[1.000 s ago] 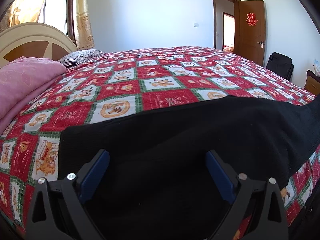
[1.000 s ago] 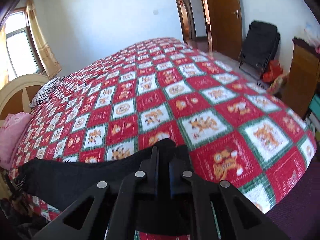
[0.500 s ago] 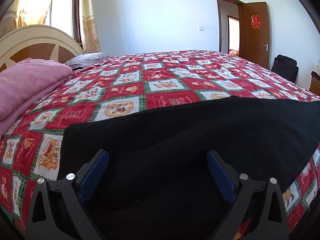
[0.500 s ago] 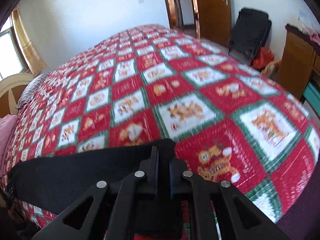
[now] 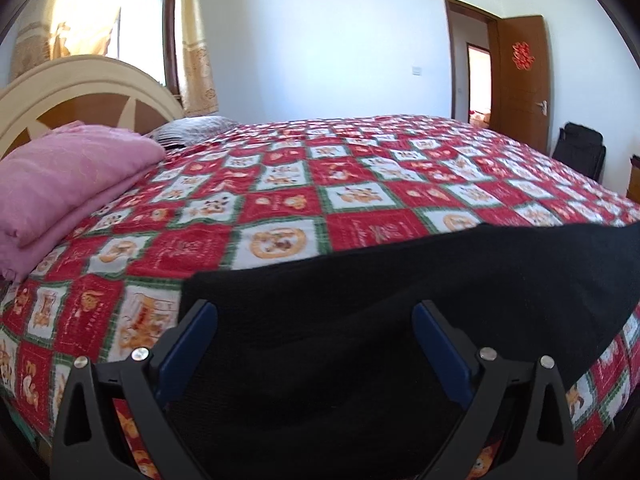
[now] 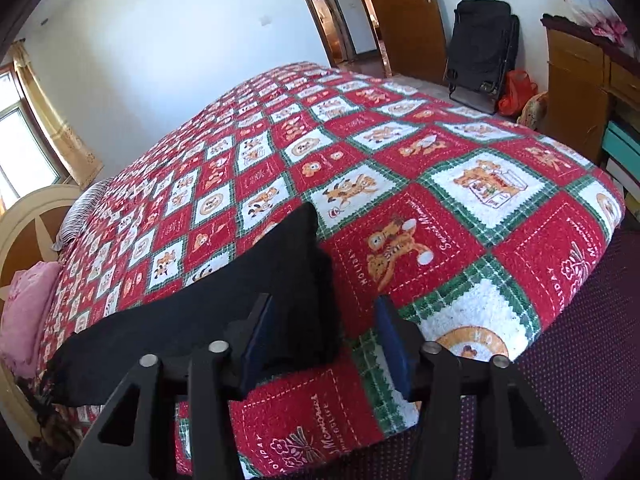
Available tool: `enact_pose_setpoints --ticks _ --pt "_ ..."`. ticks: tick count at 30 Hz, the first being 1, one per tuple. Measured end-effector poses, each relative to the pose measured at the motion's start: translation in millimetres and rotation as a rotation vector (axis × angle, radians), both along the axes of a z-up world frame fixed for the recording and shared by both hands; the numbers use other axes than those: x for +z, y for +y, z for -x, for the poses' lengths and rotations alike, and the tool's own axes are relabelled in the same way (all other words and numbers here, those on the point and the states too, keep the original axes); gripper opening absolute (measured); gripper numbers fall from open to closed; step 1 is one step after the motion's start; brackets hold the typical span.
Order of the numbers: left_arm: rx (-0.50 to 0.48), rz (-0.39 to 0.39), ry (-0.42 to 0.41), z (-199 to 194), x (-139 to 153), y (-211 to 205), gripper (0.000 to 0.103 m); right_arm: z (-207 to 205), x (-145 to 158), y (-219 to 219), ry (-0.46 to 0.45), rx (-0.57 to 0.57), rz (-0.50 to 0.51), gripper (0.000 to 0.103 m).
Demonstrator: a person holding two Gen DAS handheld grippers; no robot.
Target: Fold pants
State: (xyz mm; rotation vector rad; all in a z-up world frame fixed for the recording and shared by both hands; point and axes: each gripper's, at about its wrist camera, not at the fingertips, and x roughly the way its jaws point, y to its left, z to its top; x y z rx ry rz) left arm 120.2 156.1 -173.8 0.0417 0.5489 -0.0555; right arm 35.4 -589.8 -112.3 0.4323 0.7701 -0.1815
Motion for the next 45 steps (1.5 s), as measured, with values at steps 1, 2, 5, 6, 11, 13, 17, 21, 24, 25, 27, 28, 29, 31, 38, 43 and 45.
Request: enact_pose_setpoints --ticks 1,2,5,6,11,13,17,21,24,25,27,28,29,31,38,43,45 --pt "0.01 0.007 0.007 -1.8 -1.4 4.2 0.101 -1.3 0.4 3.9 -0.008 0.019 -0.012 0.031" --pt "0.021 0.011 0.015 -3.5 -3.9 8.2 0.101 -3.2 0.9 9.5 -0.002 0.038 -0.001 0.016" --pt "0.035 0.02 0.048 -8.8 -16.3 16.2 0.101 -8.1 5.4 22.4 0.007 0.052 0.058 0.006" --pt "0.035 0.018 0.051 -8.8 -18.6 16.5 0.102 -7.1 10.0 24.4 -0.005 0.052 0.06 0.006" --pt "0.028 0.001 0.046 -9.6 -21.5 16.1 0.103 1.9 23.8 14.8 -0.037 0.03 -0.004 0.005" --pt "0.023 0.003 0.042 -9.7 -23.0 17.9 0.103 0.9 17.0 8.8 -0.005 0.018 -0.004 0.005" --pt "0.013 0.021 0.037 -10.4 -24.5 22.1 0.103 -4.6 -7.2 0.0 0.078 -0.019 0.028 0.005" --pt "0.002 0.06 0.041 -13.0 -27.0 28.8 0.103 -0.5 -0.5 0.4 0.074 -0.048 0.062 0.017" --pt "0.001 0.071 0.033 -11.6 -28.1 30.1 0.103 4.3 20.0 26.1 0.048 -0.046 0.223 0.053" --pt "0.003 0.066 0.03 -11.3 -28.1 29.1 0.103 4.7 26.6 39.8 0.026 -0.005 0.257 0.053" --pt "0.003 0.067 0.029 -11.1 -28.1 29.1 0.103 4.0 33.5 74.7 -0.006 0.109 0.308 0.053" --pt "0.003 0.067 0.029 -11.2 -28.1 29.3 0.103 2.0 32.7 100.2 -0.019 0.197 0.331 0.053" --pt "0.002 0.068 0.029 -11.2 -28.1 29.3 0.103 -0.7 29.0 122.8 -0.018 0.276 0.358 0.053" --pt "0.002 0.068 0.03 -11.4 -28.2 29.0 0.103 -4.7 14.7 170.4 -0.002 0.429 0.449 0.053" --pt "0.003 0.067 0.028 -11.4 -28.2 29.2 0.103 -4.2 -49.3 272.3 0.029 0.746 0.715 0.045" --pt "0.004 0.066 0.032 -11.5 -28.4 29.2 0.103 -16.6 -65.1 281.0 0.044 0.765 0.666 0.004" --pt "0.003 0.067 0.033 -12.1 -28.1 29.7 0.103 -13.7 -63.8 285.7 0.051 0.769 0.655 0.002"
